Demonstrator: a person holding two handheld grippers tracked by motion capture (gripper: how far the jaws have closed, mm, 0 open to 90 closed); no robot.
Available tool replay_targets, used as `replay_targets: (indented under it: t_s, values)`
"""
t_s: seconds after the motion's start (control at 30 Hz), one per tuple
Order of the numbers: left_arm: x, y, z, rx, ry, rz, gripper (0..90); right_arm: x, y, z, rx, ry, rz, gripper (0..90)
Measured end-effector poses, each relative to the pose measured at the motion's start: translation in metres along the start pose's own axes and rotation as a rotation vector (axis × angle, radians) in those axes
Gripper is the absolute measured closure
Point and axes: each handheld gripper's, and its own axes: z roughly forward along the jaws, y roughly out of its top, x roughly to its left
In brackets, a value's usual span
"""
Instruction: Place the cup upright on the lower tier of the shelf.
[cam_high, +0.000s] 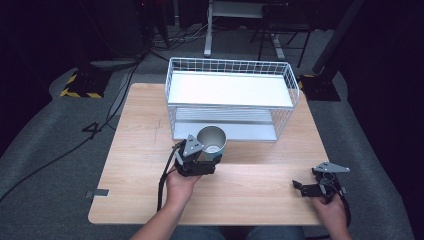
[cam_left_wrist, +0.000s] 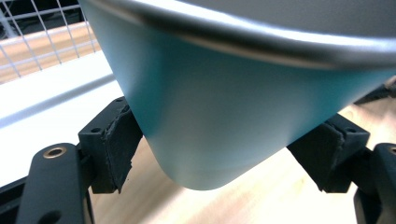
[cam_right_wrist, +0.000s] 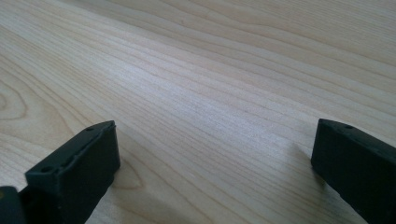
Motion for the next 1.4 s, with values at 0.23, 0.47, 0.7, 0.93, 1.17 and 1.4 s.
replay_targets:
  t_s: [0.23,0.47,0.7,0.93,1.17,1.4]
  values:
    - [0.006,0.011,0.026,-0.003,0.024,0.028,22.1,0.0,0.0,0.0,0.0,0.0,0.0,1.5]
    - [0.014,0.019,0.051,-0.007,0.056,0.009,22.1,0.0,0.0,0.0,0.0,0.0,0.0,1.5]
    - [0.02,0.025,0.073,-0.003,0.079,-0.011,22.1,0.0,0.0,0.0,-0.003,0.007,-0.004,2.1]
    - [0.024,0.028,0.093,0.016,0.089,-0.02,22.1,0.001,0.0,0.0,-0.002,0.017,-0.012,2.1]
    - [0.028,0.029,0.11,0.031,0.102,-0.023,22.2,0.001,0.0,0.0,-0.002,0.016,-0.012,2.2]
    - [0.035,0.034,0.129,0.036,0.129,-0.028,22.2,0.001,0.0,0.0,-0.002,0.02,-0.018,2.3]
